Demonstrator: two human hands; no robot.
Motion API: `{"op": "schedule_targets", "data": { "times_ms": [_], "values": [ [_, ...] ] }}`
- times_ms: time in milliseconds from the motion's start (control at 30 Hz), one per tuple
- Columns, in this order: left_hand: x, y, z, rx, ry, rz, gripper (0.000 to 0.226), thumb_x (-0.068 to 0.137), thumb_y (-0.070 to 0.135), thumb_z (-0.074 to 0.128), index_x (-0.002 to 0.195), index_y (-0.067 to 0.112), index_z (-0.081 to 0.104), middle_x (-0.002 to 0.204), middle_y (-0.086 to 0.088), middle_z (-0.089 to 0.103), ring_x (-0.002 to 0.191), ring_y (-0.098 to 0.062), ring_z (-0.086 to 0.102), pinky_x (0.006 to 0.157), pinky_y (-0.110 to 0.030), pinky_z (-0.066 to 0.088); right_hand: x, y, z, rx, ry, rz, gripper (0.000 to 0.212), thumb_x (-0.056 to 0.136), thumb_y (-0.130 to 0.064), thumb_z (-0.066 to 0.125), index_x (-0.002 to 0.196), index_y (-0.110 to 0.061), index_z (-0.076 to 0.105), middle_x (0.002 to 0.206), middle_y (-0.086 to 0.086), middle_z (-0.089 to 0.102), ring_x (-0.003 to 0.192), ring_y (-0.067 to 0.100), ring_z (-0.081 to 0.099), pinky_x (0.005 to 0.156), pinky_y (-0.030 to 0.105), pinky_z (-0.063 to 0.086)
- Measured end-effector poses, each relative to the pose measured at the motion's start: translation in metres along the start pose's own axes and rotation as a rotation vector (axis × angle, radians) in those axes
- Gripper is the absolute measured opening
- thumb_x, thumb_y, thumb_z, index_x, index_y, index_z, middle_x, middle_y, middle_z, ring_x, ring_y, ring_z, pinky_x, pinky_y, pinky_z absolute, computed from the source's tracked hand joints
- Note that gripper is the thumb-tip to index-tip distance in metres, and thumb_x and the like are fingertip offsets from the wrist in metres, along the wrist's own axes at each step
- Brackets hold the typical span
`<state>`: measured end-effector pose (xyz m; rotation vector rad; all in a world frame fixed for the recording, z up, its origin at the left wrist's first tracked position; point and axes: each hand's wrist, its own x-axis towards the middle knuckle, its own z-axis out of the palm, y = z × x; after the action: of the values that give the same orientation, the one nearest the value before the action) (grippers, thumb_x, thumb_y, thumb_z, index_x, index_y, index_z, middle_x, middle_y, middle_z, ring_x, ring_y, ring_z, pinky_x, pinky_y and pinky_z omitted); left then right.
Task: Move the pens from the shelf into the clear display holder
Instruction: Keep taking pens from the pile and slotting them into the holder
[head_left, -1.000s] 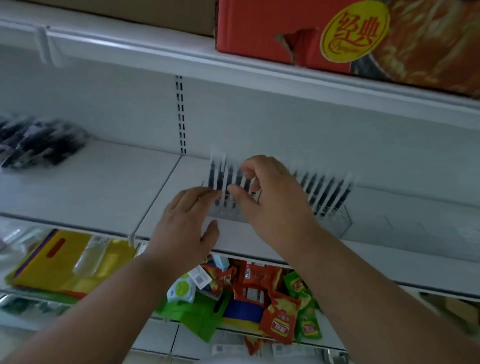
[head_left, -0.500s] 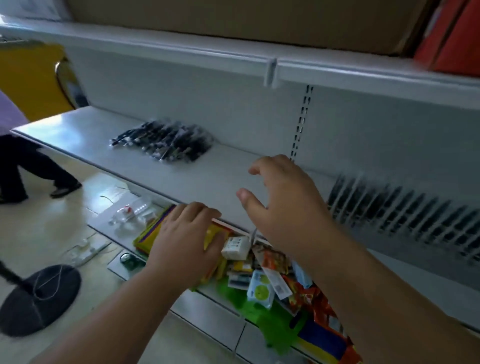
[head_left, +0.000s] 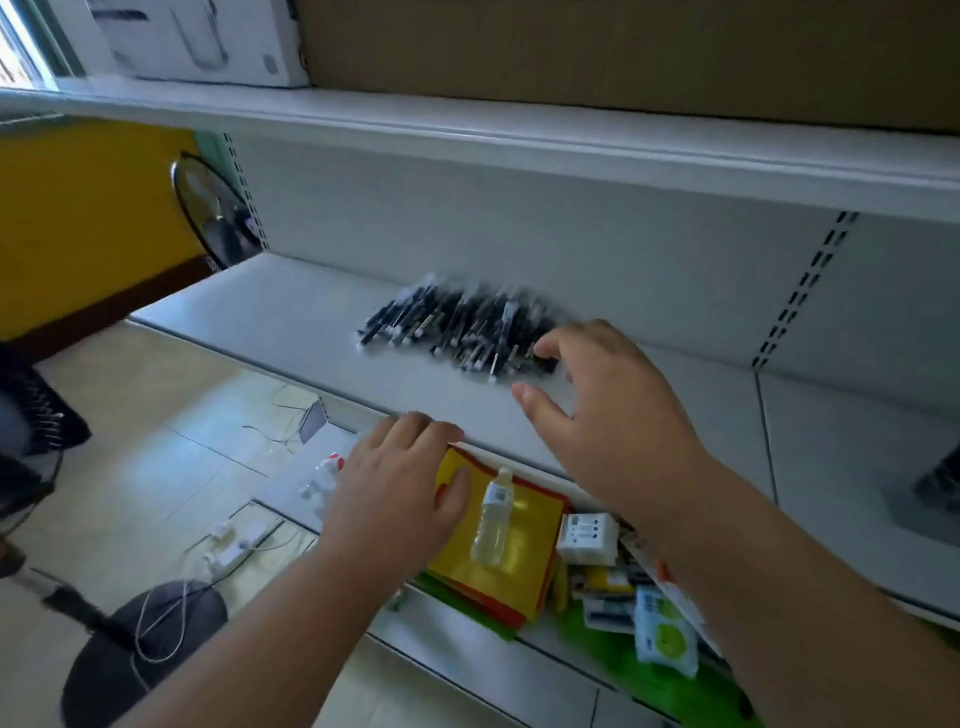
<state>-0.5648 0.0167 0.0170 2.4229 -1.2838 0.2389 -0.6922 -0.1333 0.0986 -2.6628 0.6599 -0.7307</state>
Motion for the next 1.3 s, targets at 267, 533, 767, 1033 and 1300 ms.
{"op": "schedule_targets", "data": {
  "times_ms": [267, 533, 767, 1033, 1300],
  "values": [
    [0.051, -0.044, 0.016, -0.069, 0.008, -0.034, 0.049, 0.088, 0.055, 0.035, 0.12, 0.029, 0.062, 0.113, 0.007, 0.061, 0.109, -0.021, 0.054, 0.092, -0.039, 0.047, 0.071, -0.004, 0.045, 0.024, -0.048, -0.021, 0.034, 0.092, -0.048, 0.057, 0.118, -0.026, 0.054, 0.113, -0.007, 0.054, 0.096, 0.011, 0.054, 0.083, 0.035, 0.049],
    [0.093, -0.105, 0.014, -0.088, -0.007, -0.082, 0.048, 0.089, 0.054, 0.036, 0.118, 0.028, 0.062, 0.11, 0.007, 0.063, 0.105, -0.021, 0.056, 0.09, -0.041, 0.05, 0.125, -0.027, 0.09, 0.037, -0.072, -0.046, 0.035, 0.091, -0.047, 0.059, 0.117, -0.024, 0.055, 0.112, -0.005, 0.056, 0.096, 0.012, 0.056, 0.079, 0.032, 0.049],
    [0.167, -0.177, 0.027, -0.153, -0.011, -0.008, 0.028, 0.092, 0.038, 0.056, 0.114, 0.022, 0.063, 0.106, 0.003, 0.063, 0.104, -0.025, 0.057, 0.088, -0.039, 0.047, 0.162, -0.042, 0.13, -0.022, 0.027, 0.104, 0.036, 0.09, -0.047, 0.06, 0.117, -0.023, 0.058, 0.111, -0.005, 0.058, 0.098, 0.012, 0.058, 0.076, 0.027, 0.045],
    [0.229, -0.22, 0.039, -0.012, -0.313, -0.002, 0.065, 0.082, 0.073, 0.043, 0.114, 0.018, 0.055, 0.116, -0.002, 0.059, 0.113, -0.026, 0.052, 0.094, -0.037, 0.043, 0.19, -0.077, 0.171, -0.071, 0.153, 0.279, 0.032, 0.088, -0.042, 0.063, 0.112, -0.02, 0.06, 0.108, -0.004, 0.059, 0.096, 0.014, 0.058, 0.077, 0.028, 0.044],
    [0.253, -0.232, 0.033, 0.048, -0.404, 0.169, 0.028, 0.09, 0.042, 0.046, 0.092, 0.016, 0.057, 0.094, -0.008, 0.063, 0.084, -0.027, 0.052, 0.068, -0.03, 0.038, 0.19, -0.092, 0.183, -0.136, 0.158, 0.386, 0.032, 0.09, -0.043, 0.061, 0.113, -0.022, 0.058, 0.11, -0.007, 0.058, 0.095, 0.01, 0.055, 0.074, 0.025, 0.039]
  ]
}}
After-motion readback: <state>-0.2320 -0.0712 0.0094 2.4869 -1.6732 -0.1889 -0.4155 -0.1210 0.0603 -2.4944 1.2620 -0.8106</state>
